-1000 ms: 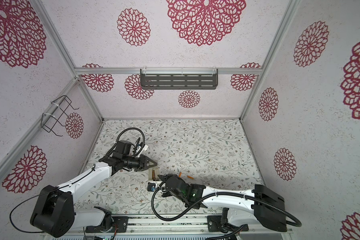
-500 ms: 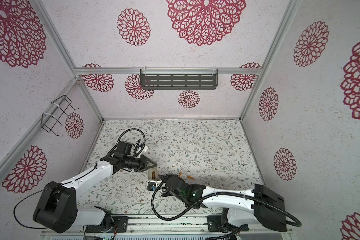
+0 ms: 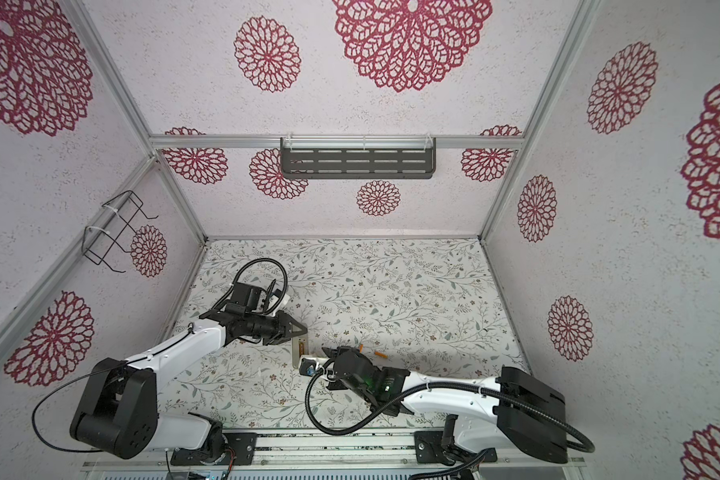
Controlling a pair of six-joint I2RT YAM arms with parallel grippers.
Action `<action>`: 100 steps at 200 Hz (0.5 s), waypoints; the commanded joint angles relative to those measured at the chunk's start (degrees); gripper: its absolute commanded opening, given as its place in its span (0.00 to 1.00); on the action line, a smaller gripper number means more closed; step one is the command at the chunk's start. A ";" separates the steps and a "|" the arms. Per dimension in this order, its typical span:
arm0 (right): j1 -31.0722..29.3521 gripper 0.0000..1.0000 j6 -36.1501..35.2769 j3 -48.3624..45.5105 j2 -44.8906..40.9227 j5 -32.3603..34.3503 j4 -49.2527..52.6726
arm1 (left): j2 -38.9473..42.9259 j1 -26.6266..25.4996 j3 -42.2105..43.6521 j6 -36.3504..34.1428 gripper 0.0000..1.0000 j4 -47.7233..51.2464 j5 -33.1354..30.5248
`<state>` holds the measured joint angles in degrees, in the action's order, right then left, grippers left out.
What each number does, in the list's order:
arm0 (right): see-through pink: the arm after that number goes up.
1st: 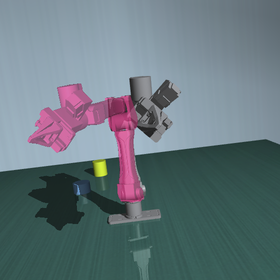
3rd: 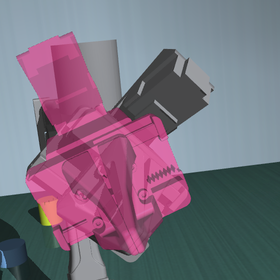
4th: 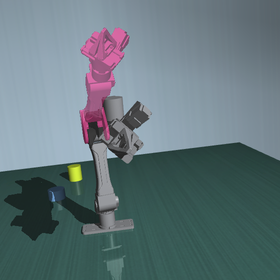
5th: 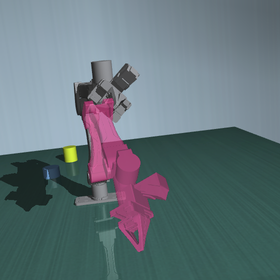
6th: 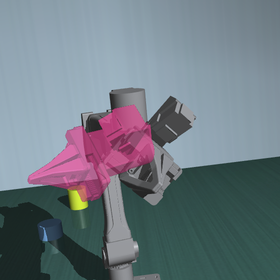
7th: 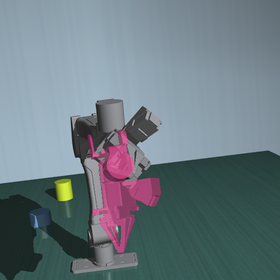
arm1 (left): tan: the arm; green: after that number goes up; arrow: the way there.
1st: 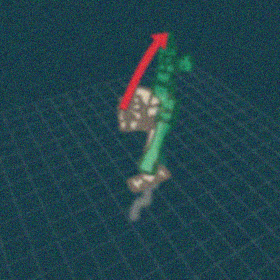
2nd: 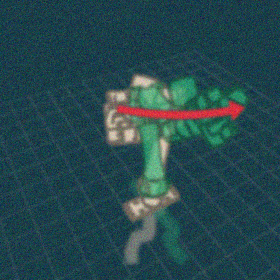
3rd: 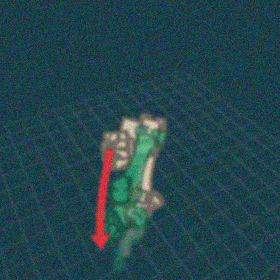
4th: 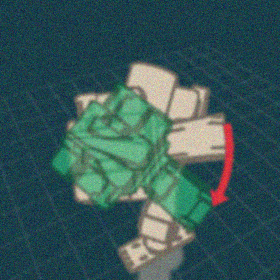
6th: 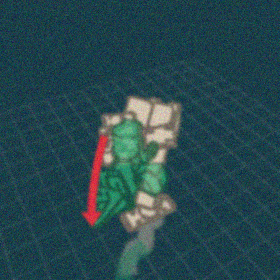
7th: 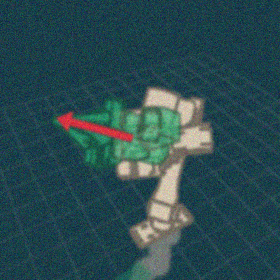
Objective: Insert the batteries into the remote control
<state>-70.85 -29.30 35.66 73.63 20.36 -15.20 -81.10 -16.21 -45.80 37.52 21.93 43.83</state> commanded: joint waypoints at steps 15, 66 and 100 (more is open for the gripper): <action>1.24 0.33 2.48 -0.23 0.64 -1.40 -1.85 | -1.29 1.61 -2.09 -2.30 0.00 2.07 -1.90; 3.20 0.33 3.80 -0.42 0.34 -2.03 -1.36 | -1.03 2.34 -2.32 -2.96 0.00 3.48 -3.35; 3.75 0.33 6.75 0.06 -1.74 -1.18 0.33 | -0.28 2.76 -2.37 -3.41 0.00 4.24 -4.36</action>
<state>-67.70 -26.20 35.00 74.46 18.63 -15.16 -82.19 -14.24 -46.68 35.81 25.36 40.16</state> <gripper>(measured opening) 0.327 0.244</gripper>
